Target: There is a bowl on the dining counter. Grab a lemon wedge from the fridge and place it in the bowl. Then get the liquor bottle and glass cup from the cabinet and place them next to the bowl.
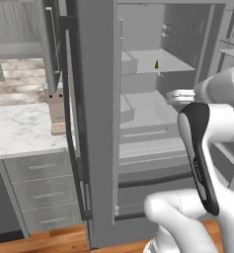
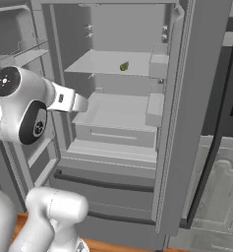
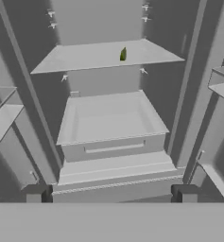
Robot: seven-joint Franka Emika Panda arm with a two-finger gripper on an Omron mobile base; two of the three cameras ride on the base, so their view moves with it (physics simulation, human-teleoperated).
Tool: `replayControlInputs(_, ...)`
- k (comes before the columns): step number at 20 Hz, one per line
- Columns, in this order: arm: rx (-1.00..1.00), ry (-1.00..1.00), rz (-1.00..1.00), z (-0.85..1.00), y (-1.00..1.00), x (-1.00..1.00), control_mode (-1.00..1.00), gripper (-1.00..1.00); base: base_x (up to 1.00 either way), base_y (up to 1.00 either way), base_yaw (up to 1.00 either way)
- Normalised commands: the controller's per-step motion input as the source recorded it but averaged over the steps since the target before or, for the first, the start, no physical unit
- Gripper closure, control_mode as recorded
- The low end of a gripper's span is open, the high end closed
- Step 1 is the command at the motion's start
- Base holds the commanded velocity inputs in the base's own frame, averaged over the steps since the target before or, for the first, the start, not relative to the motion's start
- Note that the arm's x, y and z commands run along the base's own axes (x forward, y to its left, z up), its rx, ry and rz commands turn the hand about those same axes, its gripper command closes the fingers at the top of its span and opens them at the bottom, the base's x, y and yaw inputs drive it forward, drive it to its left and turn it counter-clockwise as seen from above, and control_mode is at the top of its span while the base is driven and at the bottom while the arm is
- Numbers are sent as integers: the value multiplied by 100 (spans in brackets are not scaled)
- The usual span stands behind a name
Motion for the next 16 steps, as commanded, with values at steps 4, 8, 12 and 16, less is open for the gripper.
replayControlInputs(4,0,0,-5,0,-38,0,-100,-100,0,0,0)
replayControlInputs(8,0,0,0,0,-40,0,-100,-100,0,0,0)
replayControlInputs(12,0,2,0,-1,-14,9,-100,-100,0,0,0)
replayControlInputs(16,0,0,0,0,-6,2,100,-100,20,-13,0)
